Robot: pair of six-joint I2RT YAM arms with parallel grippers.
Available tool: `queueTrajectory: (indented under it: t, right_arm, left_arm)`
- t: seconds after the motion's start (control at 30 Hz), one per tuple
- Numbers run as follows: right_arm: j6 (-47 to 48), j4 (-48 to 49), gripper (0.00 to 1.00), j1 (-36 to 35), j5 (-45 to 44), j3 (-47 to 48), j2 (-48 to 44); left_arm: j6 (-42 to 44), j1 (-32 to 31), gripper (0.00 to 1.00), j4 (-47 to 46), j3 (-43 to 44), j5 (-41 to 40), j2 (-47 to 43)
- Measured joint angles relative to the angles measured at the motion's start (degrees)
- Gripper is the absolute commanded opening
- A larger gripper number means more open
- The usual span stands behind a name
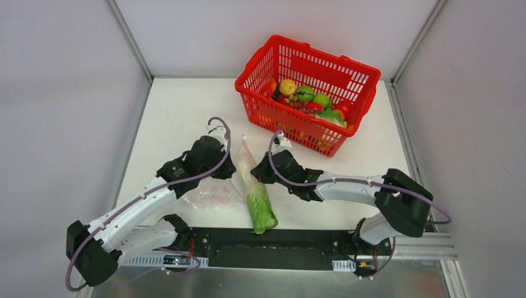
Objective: Place the food in the zip-top bag and seal the zipper
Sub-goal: Open the zipper of the food storage bag at the center of the board.
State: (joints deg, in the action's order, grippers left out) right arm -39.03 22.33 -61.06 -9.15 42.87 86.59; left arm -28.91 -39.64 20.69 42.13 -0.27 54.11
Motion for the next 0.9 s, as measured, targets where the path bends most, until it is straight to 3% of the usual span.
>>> queueTrajectory:
  t: [0.23,0.47,0.6,0.77,0.9]
  right_arm:
    - [2.40,-6.84,0.00,0.04,-11.26,0.94,-2.97]
    - [3.23,-8.66,0.00,0.00,-11.96,5.09,-1.29]
    - [3.76,-8.74,0.22,0.00,-9.42,6.45,0.50]
    - [5.75,-10.10,0.35,0.02,-4.31,7.54,0.50]
    - [7.93,-13.70,0.53,0.11,1.18,11.19,0.61]
  left_arm:
    - [2.23,0.00,0.00,15.45,9.79,-9.73,-2.99]
    - [4.90,0.00,0.00,27.04,17.90,-17.49,-2.29]
    - [6.54,0.00,0.00,29.07,18.32,-19.56,-1.66]
    - [7.37,0.00,0.00,27.54,17.49,-18.78,-0.11]
    - [7.34,0.00,0.00,24.55,14.53,-16.15,1.31]
